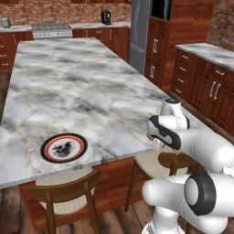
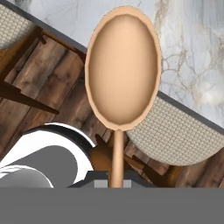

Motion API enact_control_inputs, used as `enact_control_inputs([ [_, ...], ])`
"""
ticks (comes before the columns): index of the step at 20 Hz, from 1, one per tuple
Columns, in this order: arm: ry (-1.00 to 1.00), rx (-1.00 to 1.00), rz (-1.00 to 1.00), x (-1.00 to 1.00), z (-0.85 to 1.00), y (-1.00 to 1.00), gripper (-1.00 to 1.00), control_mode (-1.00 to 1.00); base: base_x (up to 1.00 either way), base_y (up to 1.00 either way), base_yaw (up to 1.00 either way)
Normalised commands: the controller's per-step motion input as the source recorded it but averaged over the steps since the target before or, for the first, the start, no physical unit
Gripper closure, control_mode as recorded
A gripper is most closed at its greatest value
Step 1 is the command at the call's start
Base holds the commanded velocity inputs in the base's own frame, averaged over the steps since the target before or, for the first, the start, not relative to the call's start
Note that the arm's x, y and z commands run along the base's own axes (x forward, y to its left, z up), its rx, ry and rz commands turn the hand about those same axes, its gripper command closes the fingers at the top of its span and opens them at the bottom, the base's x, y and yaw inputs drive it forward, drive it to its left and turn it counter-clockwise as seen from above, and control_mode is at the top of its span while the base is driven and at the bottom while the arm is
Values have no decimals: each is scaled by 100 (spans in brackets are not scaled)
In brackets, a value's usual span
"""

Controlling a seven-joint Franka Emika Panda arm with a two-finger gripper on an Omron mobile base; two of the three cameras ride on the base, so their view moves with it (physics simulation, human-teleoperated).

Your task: Take the fork and place it on the left side of the plate. Then take the spoon and place it on the right side of the plate. Make sure they're directly next to the plate.

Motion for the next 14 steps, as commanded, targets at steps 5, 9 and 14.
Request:
enact_control_inputs([
  [5,0,0,0,0,0,0,100,100,4,0,60],
  [9,0,0,0,0,0,0,100,100,13,0,36],
  [14,0,0,0,0,0,0,100,100,0,0,2],
])
